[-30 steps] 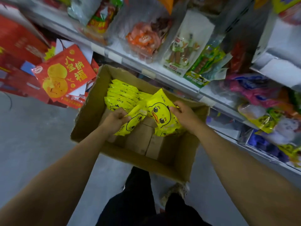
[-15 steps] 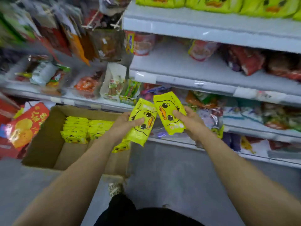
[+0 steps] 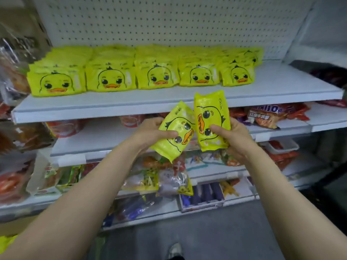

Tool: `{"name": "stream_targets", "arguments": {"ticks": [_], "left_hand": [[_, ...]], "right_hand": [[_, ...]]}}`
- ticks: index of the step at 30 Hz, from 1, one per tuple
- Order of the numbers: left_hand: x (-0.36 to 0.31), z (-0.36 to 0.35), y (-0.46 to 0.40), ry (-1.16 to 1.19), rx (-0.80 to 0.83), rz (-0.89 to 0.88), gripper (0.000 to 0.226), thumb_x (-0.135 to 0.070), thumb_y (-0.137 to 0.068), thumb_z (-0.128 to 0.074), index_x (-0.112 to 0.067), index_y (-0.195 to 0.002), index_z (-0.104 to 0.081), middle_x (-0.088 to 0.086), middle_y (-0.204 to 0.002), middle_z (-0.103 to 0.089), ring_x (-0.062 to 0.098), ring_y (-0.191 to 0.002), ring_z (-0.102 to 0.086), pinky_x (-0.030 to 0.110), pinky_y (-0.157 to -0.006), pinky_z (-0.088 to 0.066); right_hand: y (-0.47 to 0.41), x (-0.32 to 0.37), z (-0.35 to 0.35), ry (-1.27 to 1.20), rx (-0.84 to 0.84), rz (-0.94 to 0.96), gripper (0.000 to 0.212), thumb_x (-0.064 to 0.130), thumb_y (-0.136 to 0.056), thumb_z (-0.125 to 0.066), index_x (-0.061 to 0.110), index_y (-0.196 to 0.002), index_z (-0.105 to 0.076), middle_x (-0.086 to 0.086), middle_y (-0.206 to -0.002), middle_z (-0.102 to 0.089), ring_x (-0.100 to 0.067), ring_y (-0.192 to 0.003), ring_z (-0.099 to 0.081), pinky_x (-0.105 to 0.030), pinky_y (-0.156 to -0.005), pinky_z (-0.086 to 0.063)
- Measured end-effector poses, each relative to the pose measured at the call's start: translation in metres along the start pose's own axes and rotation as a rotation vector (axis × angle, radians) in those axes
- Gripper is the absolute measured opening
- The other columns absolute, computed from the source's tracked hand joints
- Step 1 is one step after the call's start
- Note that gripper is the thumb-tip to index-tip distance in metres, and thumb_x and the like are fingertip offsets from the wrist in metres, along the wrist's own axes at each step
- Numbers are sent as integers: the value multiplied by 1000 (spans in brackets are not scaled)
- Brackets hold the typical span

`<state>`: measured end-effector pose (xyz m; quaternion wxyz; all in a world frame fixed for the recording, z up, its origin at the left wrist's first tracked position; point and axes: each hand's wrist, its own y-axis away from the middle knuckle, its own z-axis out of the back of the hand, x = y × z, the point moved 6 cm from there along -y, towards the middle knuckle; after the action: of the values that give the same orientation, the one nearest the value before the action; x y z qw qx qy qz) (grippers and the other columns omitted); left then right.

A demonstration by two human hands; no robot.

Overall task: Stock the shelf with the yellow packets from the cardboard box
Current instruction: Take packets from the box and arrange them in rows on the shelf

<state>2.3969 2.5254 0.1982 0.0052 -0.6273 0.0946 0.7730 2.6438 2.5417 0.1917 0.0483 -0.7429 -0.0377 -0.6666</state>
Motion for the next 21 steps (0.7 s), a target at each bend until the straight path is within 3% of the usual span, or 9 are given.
{"name": "stream_targets", "arguments": {"ticks": [3, 5, 8, 11, 16, 21], "left_hand": [[-49, -33, -45, -22, -11, -115, 35, -13, -69, -85, -15, -100, -70, 3, -90, -76, 17, -75, -71, 32, -69, -56], [-80, -56, -78, -72, 2, -186, 33, -18, -68, -87, -20, -96, -71, 1, -88, -76, 16, -72, -72, 28, -61, -55], [-122, -88, -129, -123, 7, -265, 28, -16, -68, -86, -21, -92, -72, -3, -89, -76, 6, -74, -70, 21, -65, -54], [-157, -119, -177, -104, 22, -292, 26, -12, -66, -87, -18, -86, -71, -3, -85, -76, 6, -71, -70, 21, -66, -55], [-196, -157, -240, -115, 44, -307, 26, -7, -67, -85, -15, -86, -70, -10, -68, -72, 4, -56, -67, 16, -49, -48], [-205, -182, -286, -176, 44, -265, 36, -16, -63, -90, -14, -93, -71, 2, -90, -75, 15, -81, -70, 30, -78, -54]], "right_hand": [[-32, 32, 53, 20, -76, 75, 83, 48, -38, -97, 16, -110, -70, -10, -109, -74, -29, -99, -71, -44, -90, -54], [-57, 53, 89, 34, -120, 105, 86, 45, -39, -97, 13, -113, -68, -11, -108, -74, -29, -97, -72, -44, -84, -57], [-93, 83, 138, 54, -166, 136, 80, 32, -49, -92, 8, -120, -64, -13, -109, -73, -31, -96, -72, -43, -79, -60], [-129, 108, 183, 76, -196, 156, 66, 21, -61, -84, 4, -121, -62, -13, -108, -74, -30, -93, -72, -42, -75, -60], [-182, 132, 256, 121, -214, 151, 55, 17, -66, -81, 9, -118, -65, -14, -109, -73, -32, -92, -72, -46, -75, -60], [-228, 144, 316, 239, -172, 112, 48, 8, -72, -80, 6, -117, -65, -13, -105, -74, -29, -89, -72, -42, -75, -60]]}}
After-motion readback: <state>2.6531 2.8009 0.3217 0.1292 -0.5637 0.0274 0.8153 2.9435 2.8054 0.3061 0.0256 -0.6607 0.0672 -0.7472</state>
